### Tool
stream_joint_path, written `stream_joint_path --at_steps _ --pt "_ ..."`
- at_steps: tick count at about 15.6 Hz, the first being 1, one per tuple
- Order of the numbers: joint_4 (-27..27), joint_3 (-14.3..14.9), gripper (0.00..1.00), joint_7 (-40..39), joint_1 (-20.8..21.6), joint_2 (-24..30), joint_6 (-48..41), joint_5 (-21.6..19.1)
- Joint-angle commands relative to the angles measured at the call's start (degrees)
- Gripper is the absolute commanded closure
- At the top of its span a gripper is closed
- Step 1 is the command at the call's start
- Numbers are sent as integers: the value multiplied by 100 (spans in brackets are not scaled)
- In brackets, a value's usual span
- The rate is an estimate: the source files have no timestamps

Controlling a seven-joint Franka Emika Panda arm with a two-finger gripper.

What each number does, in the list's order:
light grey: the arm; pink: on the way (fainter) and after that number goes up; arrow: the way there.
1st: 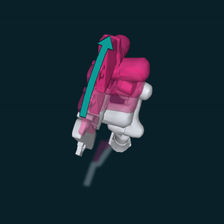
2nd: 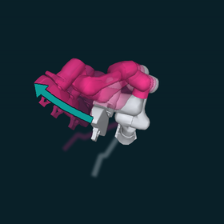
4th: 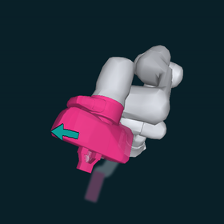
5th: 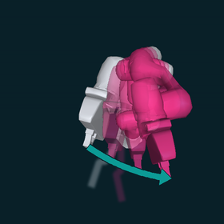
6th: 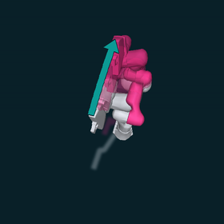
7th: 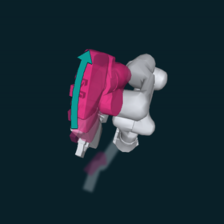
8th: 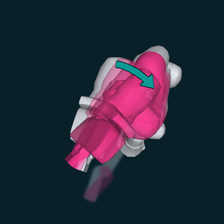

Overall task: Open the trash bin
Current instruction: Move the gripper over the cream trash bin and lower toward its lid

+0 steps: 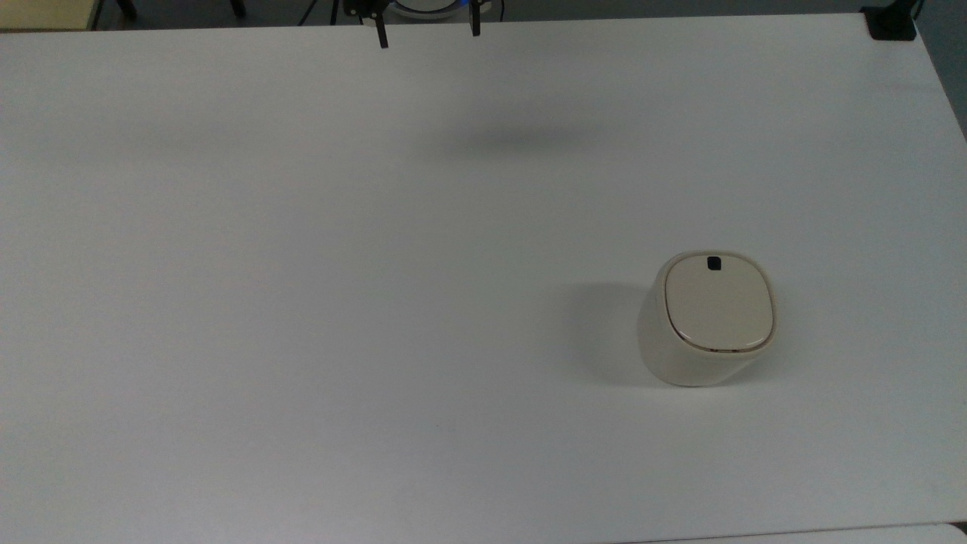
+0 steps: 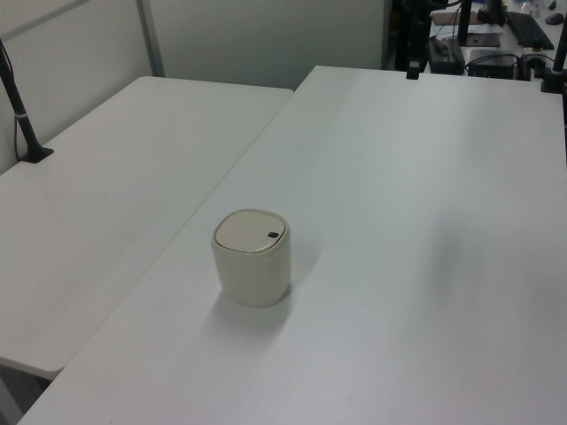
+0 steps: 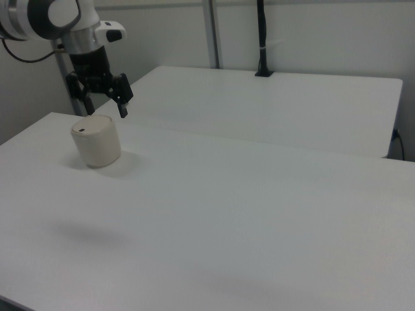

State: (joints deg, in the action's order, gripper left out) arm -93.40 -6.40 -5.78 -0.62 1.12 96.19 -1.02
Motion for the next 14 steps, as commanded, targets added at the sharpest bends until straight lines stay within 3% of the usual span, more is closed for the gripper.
stream_joint_path --at_steps 1,4,6,9,14 --pt "6 -186 39 -82 70 -190 -4 102" --pt "6 -221 88 285 298 -288 452 164" --pt "6 -221 100 847 491 -410 934 173" --pt "32 -221 100 1918 790 -691 1822 234" --pt "41 -221 100 3519 1396 -1254 3158 953"
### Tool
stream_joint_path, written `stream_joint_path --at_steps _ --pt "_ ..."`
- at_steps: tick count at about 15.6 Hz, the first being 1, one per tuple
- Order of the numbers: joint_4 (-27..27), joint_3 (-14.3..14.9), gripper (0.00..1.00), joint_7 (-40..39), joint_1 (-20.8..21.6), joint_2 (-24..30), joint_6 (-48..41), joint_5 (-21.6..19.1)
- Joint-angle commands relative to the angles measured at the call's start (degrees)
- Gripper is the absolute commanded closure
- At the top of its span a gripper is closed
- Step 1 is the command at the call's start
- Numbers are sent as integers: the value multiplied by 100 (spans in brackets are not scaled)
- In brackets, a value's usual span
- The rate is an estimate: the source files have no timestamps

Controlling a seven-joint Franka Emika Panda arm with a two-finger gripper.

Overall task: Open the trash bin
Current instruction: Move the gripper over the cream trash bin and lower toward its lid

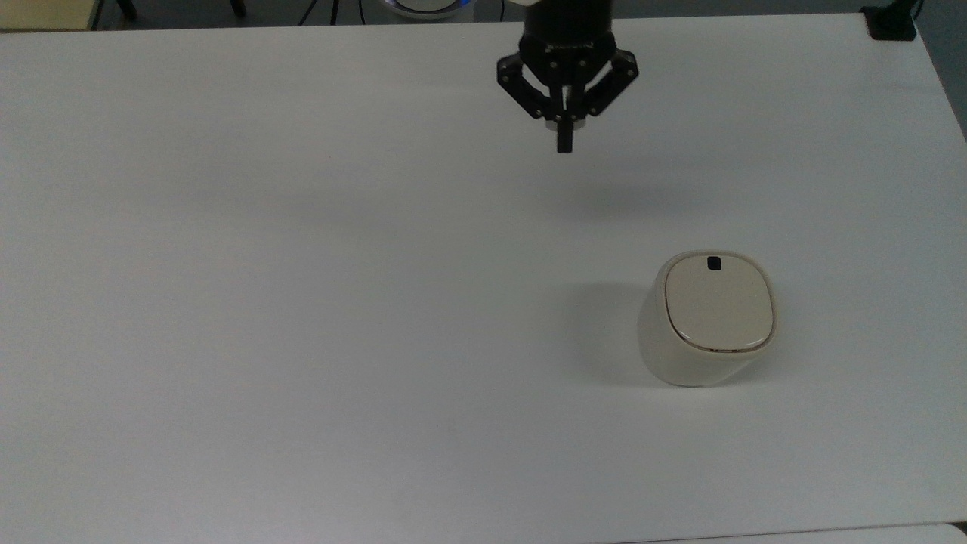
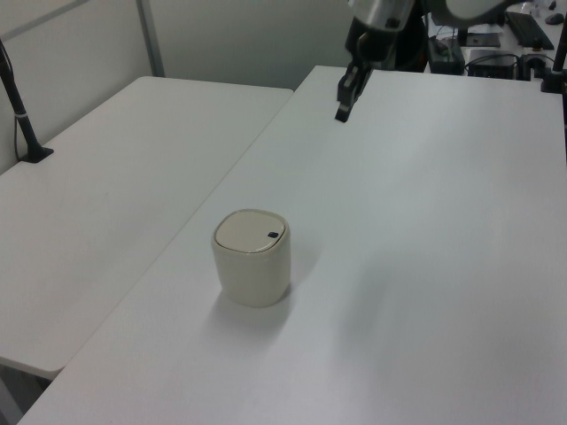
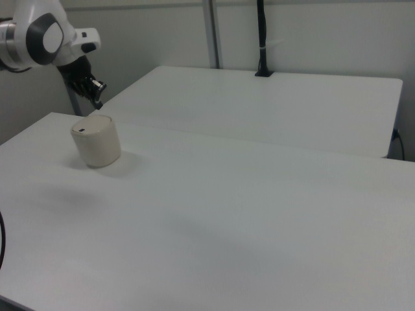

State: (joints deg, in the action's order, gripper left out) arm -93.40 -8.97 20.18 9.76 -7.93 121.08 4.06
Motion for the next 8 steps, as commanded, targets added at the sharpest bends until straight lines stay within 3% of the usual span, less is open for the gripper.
stream_joint_path --at_steps 1,8 --pt "50 35 100 1214 456 -480 897 621" --pt "216 44 100 2875 984 -1315 2103 1685"
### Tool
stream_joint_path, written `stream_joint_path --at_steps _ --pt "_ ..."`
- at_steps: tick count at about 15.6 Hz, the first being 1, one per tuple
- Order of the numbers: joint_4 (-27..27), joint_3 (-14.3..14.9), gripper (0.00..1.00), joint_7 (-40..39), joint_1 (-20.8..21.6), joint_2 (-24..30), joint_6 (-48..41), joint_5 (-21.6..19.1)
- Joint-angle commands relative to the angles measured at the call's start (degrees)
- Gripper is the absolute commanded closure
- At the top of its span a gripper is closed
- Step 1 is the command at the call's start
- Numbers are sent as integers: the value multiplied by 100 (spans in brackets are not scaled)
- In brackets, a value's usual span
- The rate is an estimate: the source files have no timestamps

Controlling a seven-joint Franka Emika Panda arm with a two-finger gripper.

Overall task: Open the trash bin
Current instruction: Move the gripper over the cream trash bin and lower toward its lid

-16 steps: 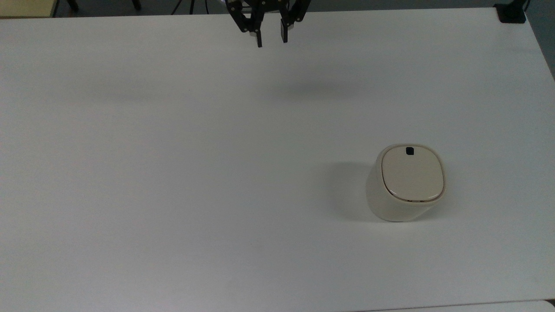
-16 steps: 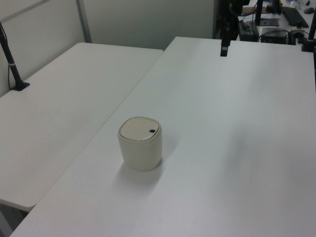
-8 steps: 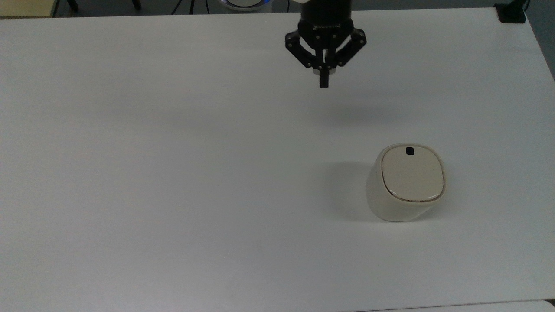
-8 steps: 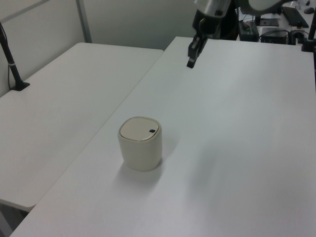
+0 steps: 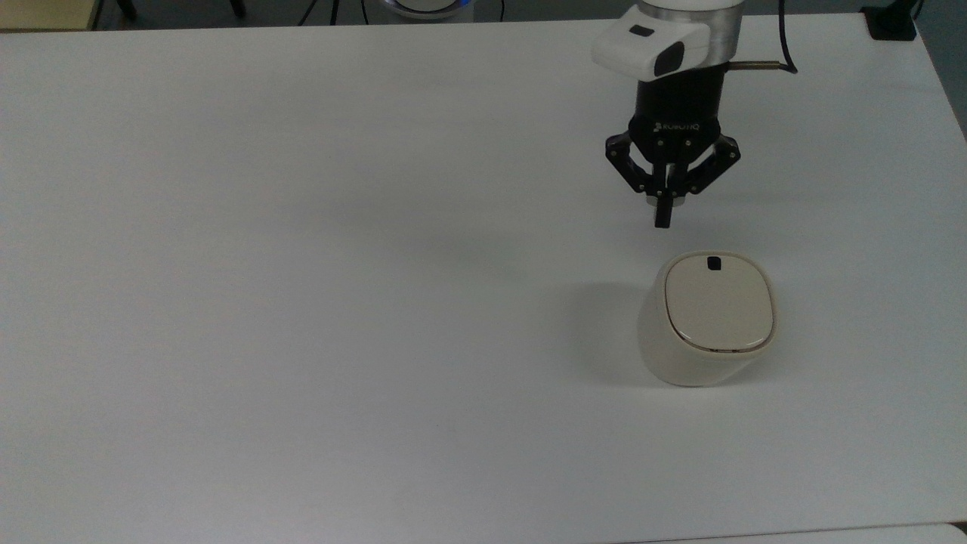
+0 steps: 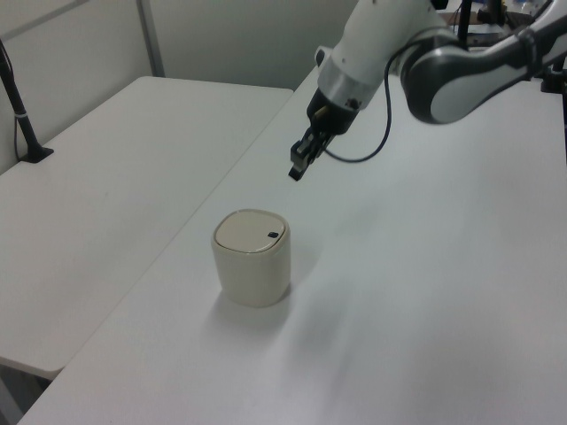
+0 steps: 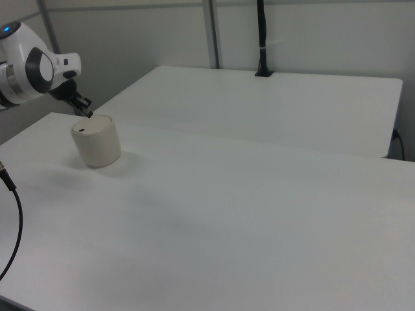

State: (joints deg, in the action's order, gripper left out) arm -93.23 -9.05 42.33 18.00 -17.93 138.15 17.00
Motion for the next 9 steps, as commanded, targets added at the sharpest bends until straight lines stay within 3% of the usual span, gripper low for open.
stream_joint_path --at_steps 1,5,9 --pt "200 53 100 871 168 -378 528 496" --pt "288 61 100 1523 318 -659 1012 804" --pt "367 70 100 1621 449 -852 1127 840"
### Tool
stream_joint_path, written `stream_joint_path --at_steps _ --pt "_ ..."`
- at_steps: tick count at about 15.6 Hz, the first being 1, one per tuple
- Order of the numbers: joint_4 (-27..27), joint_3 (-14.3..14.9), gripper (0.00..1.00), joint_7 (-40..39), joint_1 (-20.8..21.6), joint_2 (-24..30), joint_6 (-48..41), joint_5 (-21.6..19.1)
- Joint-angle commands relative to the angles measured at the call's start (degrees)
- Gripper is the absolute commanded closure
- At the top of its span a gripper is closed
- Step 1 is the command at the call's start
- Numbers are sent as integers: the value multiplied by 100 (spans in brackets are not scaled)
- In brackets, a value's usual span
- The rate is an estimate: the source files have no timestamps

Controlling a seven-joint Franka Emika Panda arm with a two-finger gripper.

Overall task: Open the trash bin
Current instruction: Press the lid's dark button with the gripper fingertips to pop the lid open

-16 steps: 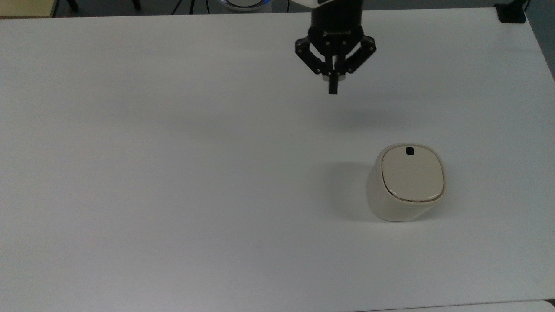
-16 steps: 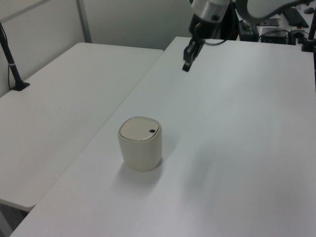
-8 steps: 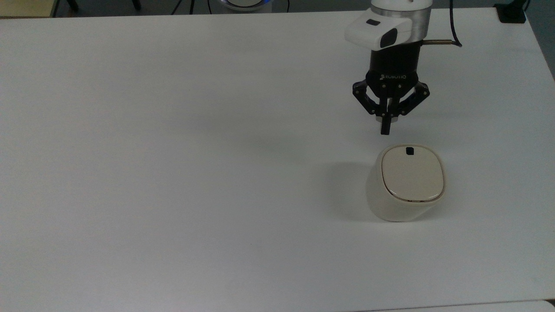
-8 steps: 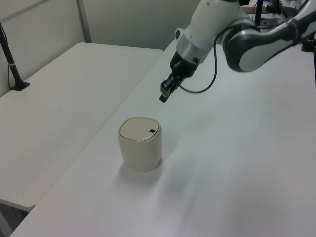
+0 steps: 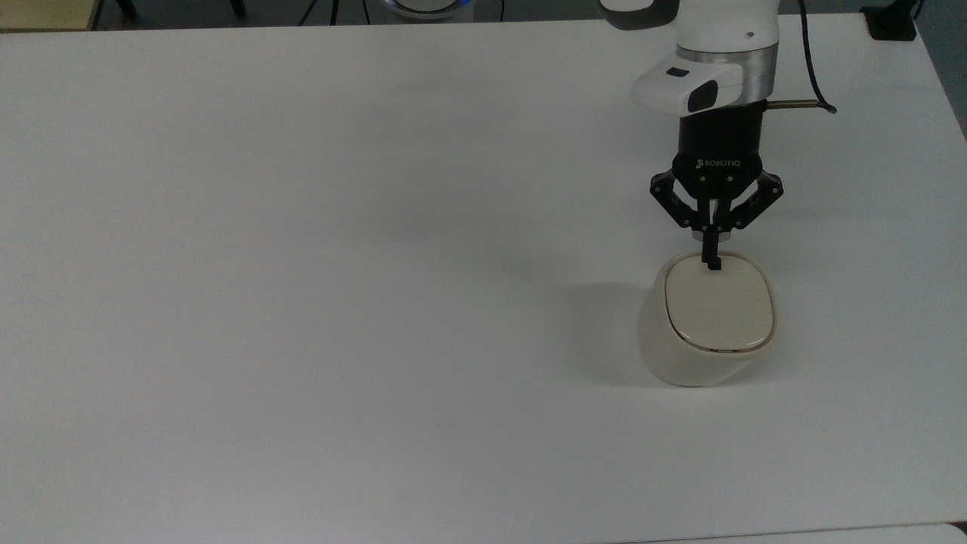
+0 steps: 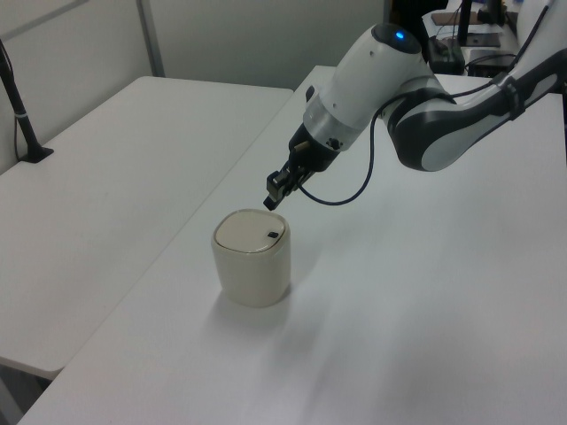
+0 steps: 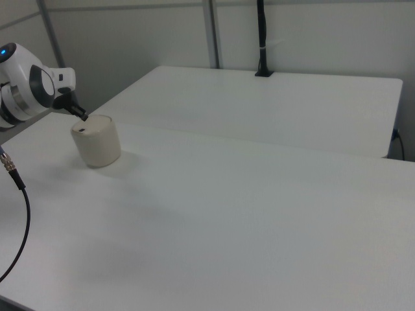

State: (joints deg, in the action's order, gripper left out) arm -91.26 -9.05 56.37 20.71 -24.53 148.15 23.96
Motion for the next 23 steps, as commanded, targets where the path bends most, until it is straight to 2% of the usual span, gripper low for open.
stream_joint_path --at_steps 1,6,11,14,16,20,22,23 --pt "170 62 100 216 205 -210 126 153" --pt "170 70 100 216 249 -429 126 223" --pt "152 62 100 208 337 -448 117 521" --pt "178 61 100 225 285 -325 65 461" --pt "170 53 100 217 215 -53 -14 189" --pt "152 44 98 181 -22 623 -961 -417" --pt "152 44 87 85 -154 957 -1602 -707" --pt "152 44 74 -81 -216 1133 -1945 -857"
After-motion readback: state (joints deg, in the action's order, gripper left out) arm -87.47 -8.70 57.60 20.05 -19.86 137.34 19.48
